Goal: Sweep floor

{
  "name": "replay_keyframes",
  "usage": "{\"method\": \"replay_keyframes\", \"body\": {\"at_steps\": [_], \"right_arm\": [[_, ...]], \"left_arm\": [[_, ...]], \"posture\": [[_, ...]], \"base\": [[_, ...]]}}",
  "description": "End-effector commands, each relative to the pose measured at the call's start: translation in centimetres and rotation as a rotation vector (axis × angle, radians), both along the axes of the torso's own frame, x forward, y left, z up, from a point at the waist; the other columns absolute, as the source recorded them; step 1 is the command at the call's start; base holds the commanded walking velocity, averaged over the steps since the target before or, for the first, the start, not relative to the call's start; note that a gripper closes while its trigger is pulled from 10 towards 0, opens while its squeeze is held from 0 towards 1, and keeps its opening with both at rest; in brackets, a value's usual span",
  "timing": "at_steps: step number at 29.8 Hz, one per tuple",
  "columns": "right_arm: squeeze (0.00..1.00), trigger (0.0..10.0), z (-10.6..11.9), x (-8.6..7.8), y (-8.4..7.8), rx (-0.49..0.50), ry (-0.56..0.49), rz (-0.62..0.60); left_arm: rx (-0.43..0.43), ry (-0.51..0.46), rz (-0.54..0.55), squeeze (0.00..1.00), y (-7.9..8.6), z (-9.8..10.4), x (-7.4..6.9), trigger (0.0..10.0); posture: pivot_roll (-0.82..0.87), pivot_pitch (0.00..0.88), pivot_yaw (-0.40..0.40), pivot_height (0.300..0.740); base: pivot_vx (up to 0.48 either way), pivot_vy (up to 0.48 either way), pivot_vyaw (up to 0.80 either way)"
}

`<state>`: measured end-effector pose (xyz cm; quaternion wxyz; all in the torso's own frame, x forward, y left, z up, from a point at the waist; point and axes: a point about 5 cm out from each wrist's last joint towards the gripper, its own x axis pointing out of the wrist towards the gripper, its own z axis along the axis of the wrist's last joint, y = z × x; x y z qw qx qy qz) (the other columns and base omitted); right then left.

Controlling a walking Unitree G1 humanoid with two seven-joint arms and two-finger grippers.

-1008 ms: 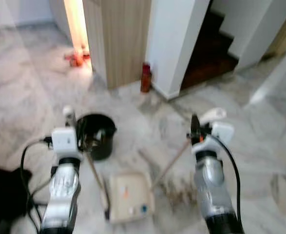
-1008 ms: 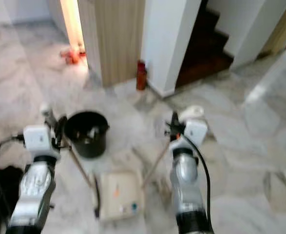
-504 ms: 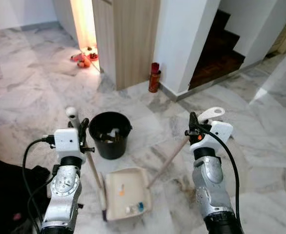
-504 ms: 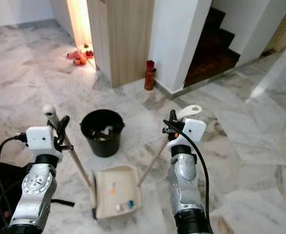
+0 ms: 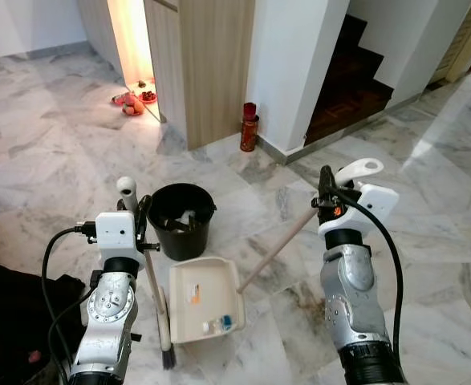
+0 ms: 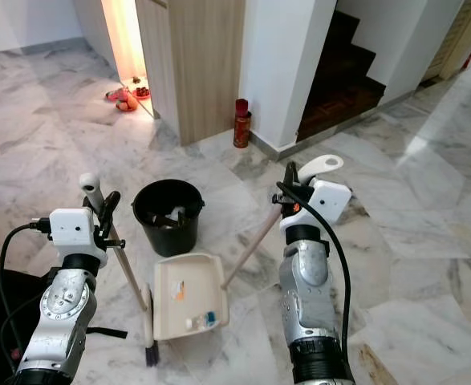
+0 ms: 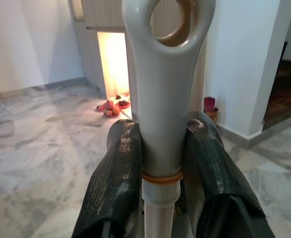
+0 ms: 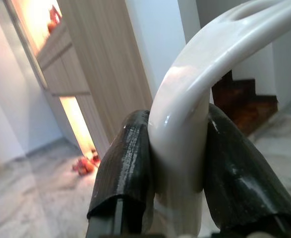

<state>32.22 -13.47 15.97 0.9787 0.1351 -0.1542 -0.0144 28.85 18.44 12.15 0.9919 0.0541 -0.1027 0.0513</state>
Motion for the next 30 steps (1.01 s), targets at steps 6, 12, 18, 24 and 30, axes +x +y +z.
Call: {"method": "replay_keyframes", "body": {"at_steps": [6,12,18,24,30], "right_arm": [[0.0,10.0,6.1,-0.1,1.1,0.075,-0.221,0.024],[0.0,10.0,8.9,-0.4,1.6,0.122,-0.319,0.041],[0.0,10.0,9.7,-0.4,1.8,0.128,-0.344,0.052],[0.0,10.0,9.7,-0.5,1.9,0.132,-0.33,0.06],[0.0,10.0,9.5,-0.4,1.8,0.13,-0.318,0.06]], "left_arm": [[0.024,0.013,0.007,0.0,0.4,-0.5,-0.5,10.0],[0.024,0.033,-0.018,0.0,0.2,-0.9,-0.7,10.0],[0.036,0.043,-0.021,0.0,0.4,-1.2,-1.2,10.0],[0.047,0.041,0.06,0.0,2.0,-1.5,-2.4,10.0],[0.057,0.027,0.107,0.0,2.6,-1.4,-2.8,10.0]], "posture": [[0.05,0.047,-0.048,0.74],[0.05,0.052,-0.049,0.74],[0.06,0.058,-0.052,0.74],[0.06,0.061,-0.053,0.74],[0.06,0.064,-0.054,0.74]], "base": [[0.0,0.0,0.0],[0.0,0.0,0.0],[0.0,0.0,0.0],[0.0,0.0,0.0],[0.041,0.0,0.0]]}}
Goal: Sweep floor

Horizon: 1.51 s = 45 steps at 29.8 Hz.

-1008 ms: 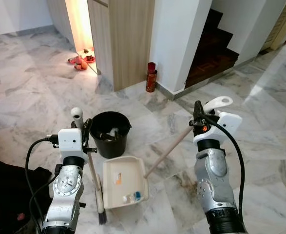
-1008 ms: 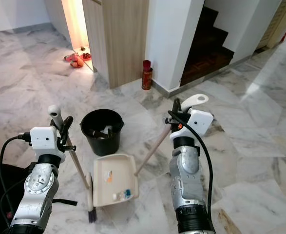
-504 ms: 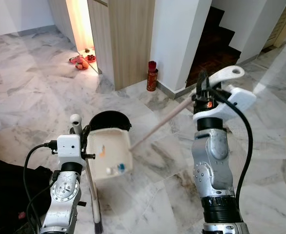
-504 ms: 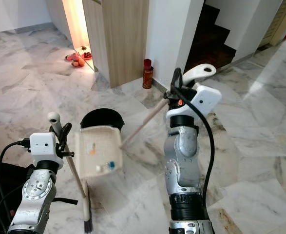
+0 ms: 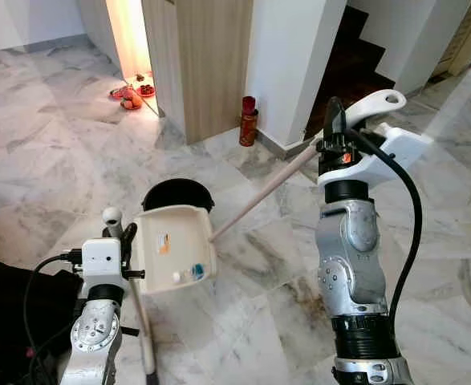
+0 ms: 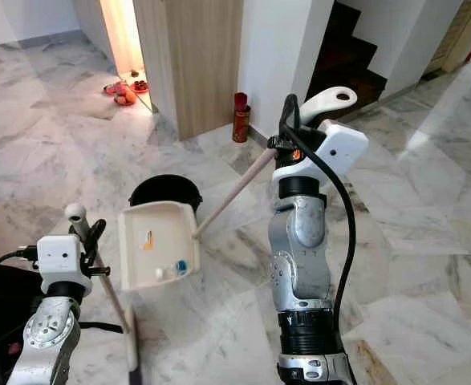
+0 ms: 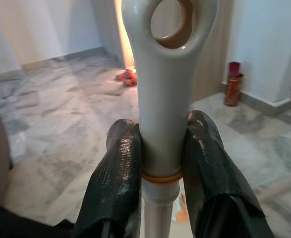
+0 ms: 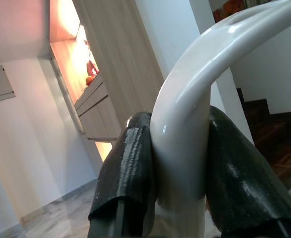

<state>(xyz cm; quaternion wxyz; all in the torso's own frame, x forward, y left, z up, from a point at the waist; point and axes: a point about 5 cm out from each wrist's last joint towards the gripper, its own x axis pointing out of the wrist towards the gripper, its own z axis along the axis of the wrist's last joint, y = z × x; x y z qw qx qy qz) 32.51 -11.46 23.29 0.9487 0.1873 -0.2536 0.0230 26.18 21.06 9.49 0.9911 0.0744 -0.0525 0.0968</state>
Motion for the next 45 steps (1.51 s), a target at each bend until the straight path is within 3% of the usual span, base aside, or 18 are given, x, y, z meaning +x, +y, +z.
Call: {"method": "replay_keyframes", "body": {"at_steps": [1,8,11,14,22,29,45], "right_arm": [[0.0,10.0,2.1,-0.7,-0.2,0.037,-0.099,-0.003],[0.0,10.0,1.9,-0.7,-0.2,0.035,-0.089,-0.005],[0.0,10.0,2.0,-0.6,-0.6,0.032,-0.09,-0.012],[0.0,10.0,2.0,-0.6,-0.6,0.031,-0.088,-0.014],[0.0,10.0,2.6,-0.6,-0.4,0.021,-0.108,-0.006],[0.0,10.0,2.6,-0.8,-0.2,0.011,-0.114,0.01],[0.0,10.0,2.5,-0.8,0.0,0.017,-0.105,0.025]], "left_arm": [[0.036,-0.07,0.01,0.0,0.1,1.3,-0.1,10.0],[0.041,-0.097,0.07,0.0,1.1,1.8,-0.6,10.0],[0.079,-0.095,0.111,0.0,2.5,1.8,-2.3,10.0],[0.083,-0.093,0.133,0.0,3.0,1.7,-2.6,10.0],[0.08,-0.099,0.123,0.0,2.2,1.8,-2.3,10.0],[0.077,-0.097,0.123,0.0,2.0,1.8,-2.5,10.0],[0.079,-0.097,0.118,0.0,1.7,1.8,-2.5,10.0]], "posture": [[0.06,0.064,-0.054,0.74],[0.06,0.069,-0.054,0.74],[0.07,0.073,-0.058,0.74],[0.07,0.071,-0.06,0.74],[0.07,0.068,-0.064,0.74],[0.07,0.068,-0.068,0.74],[0.07,0.063,-0.067,0.74]], "base": [[0.266,0.0,0.0],[0.286,0.0,0.0],[0.286,0.0,0.0],[0.287,0.0,0.0],[0.286,0.0,0.0],[0.287,0.0,0.65],[0.285,0.0,0.0]]}}
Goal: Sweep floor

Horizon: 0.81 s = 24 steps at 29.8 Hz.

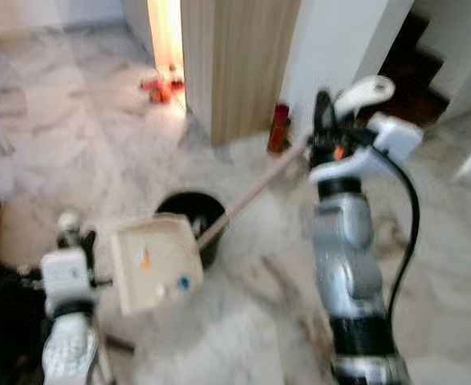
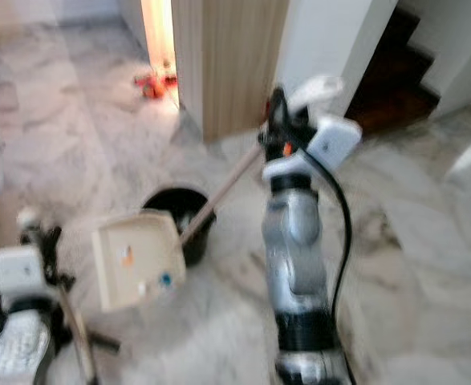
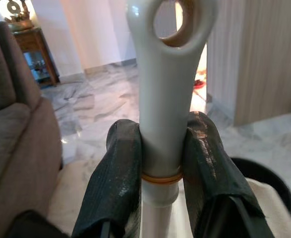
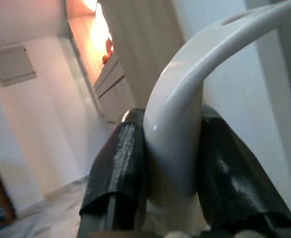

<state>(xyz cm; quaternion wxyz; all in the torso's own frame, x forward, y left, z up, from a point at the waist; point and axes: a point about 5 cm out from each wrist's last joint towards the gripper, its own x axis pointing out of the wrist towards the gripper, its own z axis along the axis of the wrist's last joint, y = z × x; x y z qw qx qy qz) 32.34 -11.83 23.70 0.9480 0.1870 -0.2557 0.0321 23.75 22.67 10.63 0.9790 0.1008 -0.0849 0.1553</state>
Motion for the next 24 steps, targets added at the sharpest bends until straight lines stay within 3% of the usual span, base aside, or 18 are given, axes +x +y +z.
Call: {"method": "replay_keyframes", "body": {"at_steps": [1,12,18,24], "right_arm": [[0.0,10.0,2.09,-0.58,0.38,0.023,-0.097,0.009],[0.0,10.0,2.17,-0.6,0.62,0.023,-0.1,0.023],[0.0,10.0,2.24,-0.61,0.66,0.019,-0.103,0.024],[0.0,10.0,2.21,-0.6,0.72,0.017,-0.101,0.031]], "left_arm": [[0.026,-0.026,0.002,0.0,0.1,0.64,-0.05,10.0],[0.027,-0.036,0.003,0.01,0.0,0.82,0.1,10.0],[0.024,-0.039,0.003,0.01,-0.05,0.85,0.12,10.0],[0.023,-0.041,0.004,0.01,-0.14,0.87,0.11,10.0]], "posture": [[0.07,0.063,-0.067,0.74],[0.07,0.053,-0.066,0.74],[0.07,0.055,-0.069,0.74],[0.07,0.058,-0.07,0.74]], "base": [[0.285,0.0,0.0],[0.287,0.0,0.0],[0.287,0.0,0.46],[0.287,0.0,0.0]]}}
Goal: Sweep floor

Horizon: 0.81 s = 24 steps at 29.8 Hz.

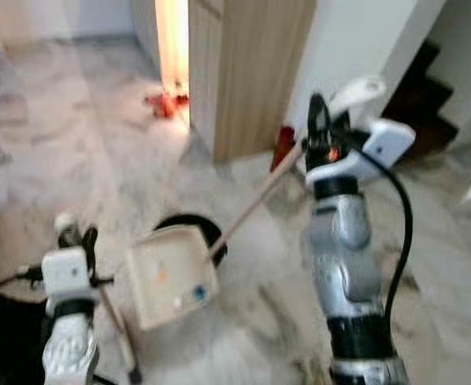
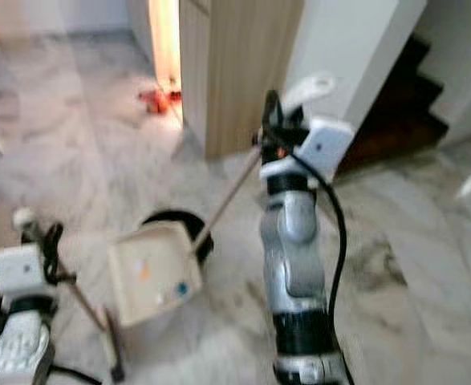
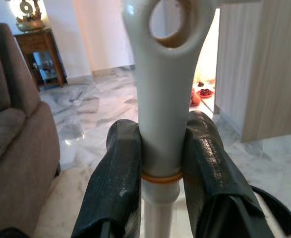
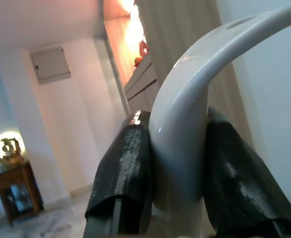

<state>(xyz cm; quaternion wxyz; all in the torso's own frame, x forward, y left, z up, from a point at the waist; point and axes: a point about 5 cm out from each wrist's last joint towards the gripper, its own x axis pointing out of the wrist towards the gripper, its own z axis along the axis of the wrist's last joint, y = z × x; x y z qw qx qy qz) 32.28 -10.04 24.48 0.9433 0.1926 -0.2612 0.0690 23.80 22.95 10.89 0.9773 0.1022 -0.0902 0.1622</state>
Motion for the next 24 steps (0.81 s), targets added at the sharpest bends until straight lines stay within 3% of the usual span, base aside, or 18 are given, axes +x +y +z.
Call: {"method": "replay_keyframes", "body": {"at_steps": [1,24], "right_arm": [[0.0,10.0,1.39,-0.54,-1.11,0.025,-0.072,-0.04],[0.0,10.0,1.32,-0.5,-0.92,0.026,-0.064,-0.029]], "left_arm": [[0.02,-0.029,-0.009,0.01,-0.47,0.6,0.04,10.0],[0.017,-0.025,0.007,0.01,-0.3,0.41,-0.25,10.0]], "posture": [[0.07,0.059,-0.072,0.74],[0.08,0.063,-0.076,0.74]], "base": [[0.285,0.0,0.0],[0.288,0.0,0.0]]}}
